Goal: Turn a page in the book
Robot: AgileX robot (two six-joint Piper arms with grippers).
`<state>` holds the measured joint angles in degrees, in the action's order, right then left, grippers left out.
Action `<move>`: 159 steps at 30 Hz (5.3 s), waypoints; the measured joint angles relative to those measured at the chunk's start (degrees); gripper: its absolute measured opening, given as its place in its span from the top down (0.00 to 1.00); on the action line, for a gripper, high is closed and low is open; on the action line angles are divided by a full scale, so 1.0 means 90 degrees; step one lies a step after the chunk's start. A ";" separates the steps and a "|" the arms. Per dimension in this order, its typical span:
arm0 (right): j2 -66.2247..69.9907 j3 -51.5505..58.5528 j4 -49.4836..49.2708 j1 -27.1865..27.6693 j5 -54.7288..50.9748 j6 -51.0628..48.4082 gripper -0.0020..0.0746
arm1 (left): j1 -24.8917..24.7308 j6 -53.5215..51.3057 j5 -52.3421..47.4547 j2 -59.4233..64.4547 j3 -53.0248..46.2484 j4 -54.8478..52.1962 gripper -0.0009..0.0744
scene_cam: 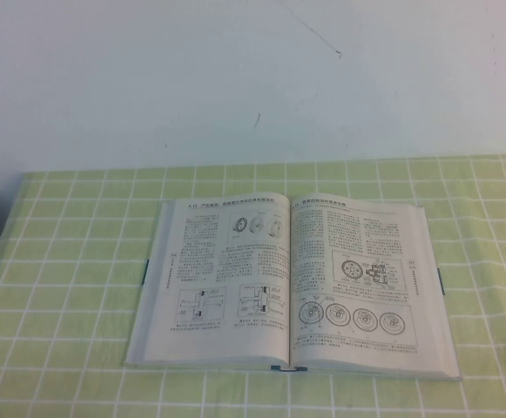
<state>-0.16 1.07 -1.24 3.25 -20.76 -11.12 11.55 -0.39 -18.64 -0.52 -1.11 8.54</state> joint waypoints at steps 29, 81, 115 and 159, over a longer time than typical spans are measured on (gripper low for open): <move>0.0000 0.0062 -0.4671 0.0000 0.0735 0.0417 0.98 | 0.0000 0.0410 0.0551 0.0000 -0.0021 0.2247 0.99; 0.8455 -0.5975 -0.3987 -0.0470 -0.3064 -0.4303 0.98 | -0.2506 -0.4372 -0.1888 0.8946 0.6051 0.4542 0.99; 1.2041 -0.7807 -0.3927 -0.0871 -0.3096 -0.3854 0.98 | -0.3371 -0.5032 -0.1383 1.2676 0.7597 0.5576 0.99; 1.3011 -0.7859 -0.5232 -0.0881 -0.2268 -0.3355 0.52 | -0.3371 -0.5010 -0.1421 1.2676 0.7611 0.5567 0.99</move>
<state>116.93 -69.66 -48.33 -4.68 -41.18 -41.31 -18.78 -45.48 -31.42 113.56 67.39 58.64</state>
